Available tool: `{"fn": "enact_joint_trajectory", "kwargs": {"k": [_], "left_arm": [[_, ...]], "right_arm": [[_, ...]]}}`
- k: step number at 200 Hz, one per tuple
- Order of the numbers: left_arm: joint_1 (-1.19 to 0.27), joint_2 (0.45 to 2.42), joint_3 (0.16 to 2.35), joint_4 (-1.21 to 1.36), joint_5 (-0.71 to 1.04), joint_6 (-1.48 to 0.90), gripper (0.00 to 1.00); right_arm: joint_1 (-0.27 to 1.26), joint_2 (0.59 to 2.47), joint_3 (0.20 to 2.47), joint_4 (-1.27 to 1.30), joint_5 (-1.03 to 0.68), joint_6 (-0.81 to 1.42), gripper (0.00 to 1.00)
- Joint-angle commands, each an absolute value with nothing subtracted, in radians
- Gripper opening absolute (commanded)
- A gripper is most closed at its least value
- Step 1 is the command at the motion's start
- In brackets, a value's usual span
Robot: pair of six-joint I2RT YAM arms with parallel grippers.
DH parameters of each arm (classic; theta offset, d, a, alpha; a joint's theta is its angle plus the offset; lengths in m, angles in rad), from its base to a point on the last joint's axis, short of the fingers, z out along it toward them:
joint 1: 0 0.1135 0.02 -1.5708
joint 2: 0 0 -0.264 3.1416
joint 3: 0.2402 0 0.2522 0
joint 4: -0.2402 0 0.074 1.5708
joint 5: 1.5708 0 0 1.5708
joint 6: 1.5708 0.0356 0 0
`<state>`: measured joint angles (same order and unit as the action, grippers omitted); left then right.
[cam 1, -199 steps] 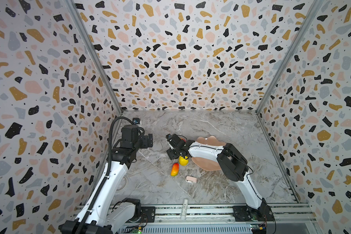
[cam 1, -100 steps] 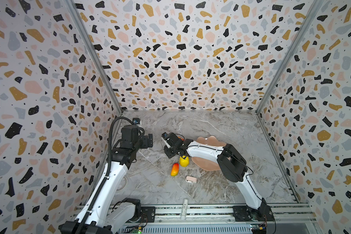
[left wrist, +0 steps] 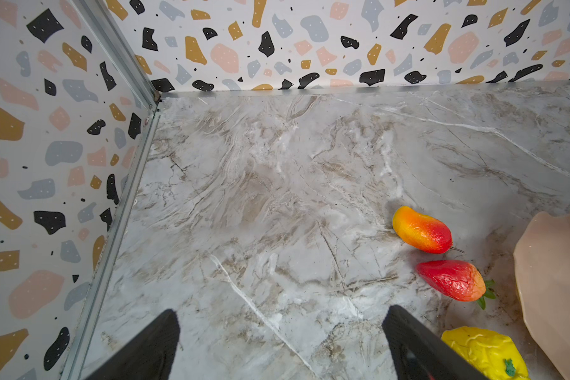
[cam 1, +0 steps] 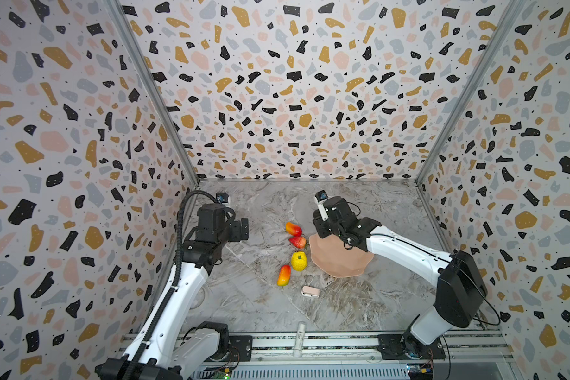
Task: Place and organize the fake fruits in the fruit bowl
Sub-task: 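Carry the avocado into the pink bowl and open the right gripper, then move the right gripper back and grasp the yellow lemon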
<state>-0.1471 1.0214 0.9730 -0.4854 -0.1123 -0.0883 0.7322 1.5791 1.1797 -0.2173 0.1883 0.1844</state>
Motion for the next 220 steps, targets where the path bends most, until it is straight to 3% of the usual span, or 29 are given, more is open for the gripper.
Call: {"fn": "enact_joint_trajectory", "kwargs": {"k": [1, 73, 124, 162, 184, 220], "left_arm": [[-0.152, 1.019, 0.961, -0.444, -0.1, -0.074, 1.0], [-0.152, 1.011, 0.962, -0.448, -0.097, -0.075, 1.0], [-0.152, 1.014, 0.966, -0.45, -0.099, -0.074, 1.0], [-0.152, 1.014, 0.965, -0.456, -0.1, -0.077, 1.0], [-0.152, 1.009, 0.96, -0.453, -0.103, -0.078, 1.0], [-0.152, 1.012, 0.966, -0.457, -0.102, -0.08, 1.0]], "right_arm": [[0.725, 1.546, 1.067, -0.225, 0.194, 0.177, 0.32], [0.654, 1.594, 0.898, -0.132, 0.154, 0.192, 0.36], [0.634, 1.621, 0.907, -0.122, 0.145, 0.168, 0.61], [0.668, 1.559, 1.059, -0.294, 0.272, 0.055, 0.93], [0.69, 1.498, 1.152, -0.343, 0.251, -0.005, 1.0], [0.804, 1.522, 1.203, -0.293, 0.101, -0.08, 0.99]]}}
